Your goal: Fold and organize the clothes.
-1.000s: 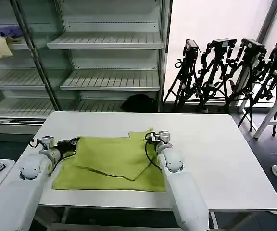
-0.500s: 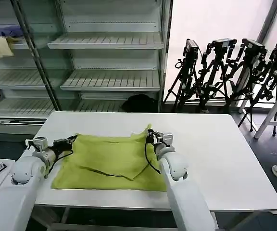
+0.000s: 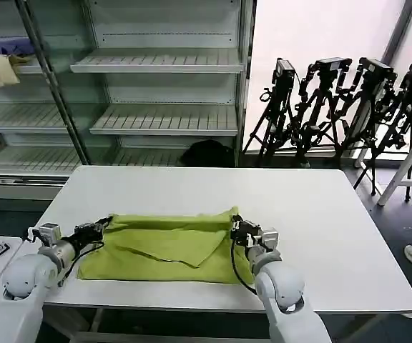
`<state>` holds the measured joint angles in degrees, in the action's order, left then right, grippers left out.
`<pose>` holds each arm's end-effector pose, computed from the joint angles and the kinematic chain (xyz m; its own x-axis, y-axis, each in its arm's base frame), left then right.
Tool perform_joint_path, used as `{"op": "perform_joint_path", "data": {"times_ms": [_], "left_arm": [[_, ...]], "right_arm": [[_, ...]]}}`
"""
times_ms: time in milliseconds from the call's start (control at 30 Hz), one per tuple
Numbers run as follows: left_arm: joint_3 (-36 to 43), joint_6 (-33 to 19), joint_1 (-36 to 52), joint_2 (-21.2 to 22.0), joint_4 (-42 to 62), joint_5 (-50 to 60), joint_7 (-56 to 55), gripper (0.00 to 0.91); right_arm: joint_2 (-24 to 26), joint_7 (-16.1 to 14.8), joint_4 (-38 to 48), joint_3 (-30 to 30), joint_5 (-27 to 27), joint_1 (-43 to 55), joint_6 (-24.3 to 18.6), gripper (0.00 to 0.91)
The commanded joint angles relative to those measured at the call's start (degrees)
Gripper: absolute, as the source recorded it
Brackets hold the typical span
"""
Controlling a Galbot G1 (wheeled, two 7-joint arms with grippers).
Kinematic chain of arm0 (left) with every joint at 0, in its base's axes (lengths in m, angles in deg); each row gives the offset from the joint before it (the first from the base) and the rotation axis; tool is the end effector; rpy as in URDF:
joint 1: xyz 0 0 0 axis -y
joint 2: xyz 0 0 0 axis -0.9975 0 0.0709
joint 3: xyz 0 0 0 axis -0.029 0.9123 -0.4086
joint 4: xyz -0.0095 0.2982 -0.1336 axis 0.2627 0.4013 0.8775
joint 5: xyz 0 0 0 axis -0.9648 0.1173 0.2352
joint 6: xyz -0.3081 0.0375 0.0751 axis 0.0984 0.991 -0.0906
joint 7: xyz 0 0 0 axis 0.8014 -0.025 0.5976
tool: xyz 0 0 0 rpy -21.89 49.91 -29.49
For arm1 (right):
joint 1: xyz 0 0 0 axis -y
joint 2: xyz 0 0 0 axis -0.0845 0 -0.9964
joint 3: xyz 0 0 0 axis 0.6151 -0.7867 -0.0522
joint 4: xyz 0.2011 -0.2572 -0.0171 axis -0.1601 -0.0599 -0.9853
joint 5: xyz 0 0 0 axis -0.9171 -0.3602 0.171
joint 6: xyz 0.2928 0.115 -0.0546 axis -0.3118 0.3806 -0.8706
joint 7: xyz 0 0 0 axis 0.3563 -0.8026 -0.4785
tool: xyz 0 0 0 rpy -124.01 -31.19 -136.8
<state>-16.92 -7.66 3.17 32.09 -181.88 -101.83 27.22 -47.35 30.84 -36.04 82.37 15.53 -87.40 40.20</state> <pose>0.3134 0.1937 -0.2412 -0.8709 0.2304 0.4340 0.2112 0.9730 -0.0927 0.2844 0.0512 -0.2380 -0.9130 -0.2778 0.2988 -0.2510 0.9598 0.1254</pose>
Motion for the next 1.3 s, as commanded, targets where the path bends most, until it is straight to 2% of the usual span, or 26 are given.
{"op": "perform_joint_path", "data": {"times_ms": [33, 300, 900, 1000, 1167, 1200, 1233, 1300], "left_arm": [[-3.47, 0.04, -5.67, -0.73, -4.78, -1.41, 0.49, 0.01], [-3.76, 1.24, -7.69, -1.41, -7.37, -0.71, -0.41, 0.01], [-4.02, 1.3, -10.6, -1.22, -9.78, 6.34, -1.66, 0.01], [-3.99, 1.32, -11.22, -1.07, -10.33, 6.72, -1.67, 0.01], [-3.78, 1.35, -12.08, -0.69, -11.64, 8.61, -2.07, 0.03], [-3.68, 1.34, -12.16, -0.58, -11.73, 9.06, -2.28, 0.423], [-3.61, 1.34, -12.17, -0.41, -11.7, 9.44, -2.53, 0.907], [-3.61, 1.33, -12.21, -0.11, -11.72, 9.53, -2.64, 0.907]], "right_arm": [[1.05, -0.48, -8.08, 0.24, -0.23, -7.61, -0.05, 0.0], [1.05, -1.28, -10.65, 0.1, 1.7, -10.95, -0.08, 0.0], [0.6, -1.25, -9.43, 0.48, 4.78, -12.06, -0.2, 0.0], [0.58, -1.9, -9.38, 0.27, 6.32, -12.46, -0.2, 0.0], [0.19, -2.86, -8.27, -0.26, 12.85, -13.08, -0.24, 0.0], [0.13, -2.58, -8.0, -0.49, 13.97, -13.13, -0.23, 0.111], [0.04, -2.66, -7.65, -0.59, 15.28, -13.17, -0.27, 0.907], [-0.17, -2.53, -7.44, -0.66, 16.14, -13.27, -0.28, 0.907]]}}
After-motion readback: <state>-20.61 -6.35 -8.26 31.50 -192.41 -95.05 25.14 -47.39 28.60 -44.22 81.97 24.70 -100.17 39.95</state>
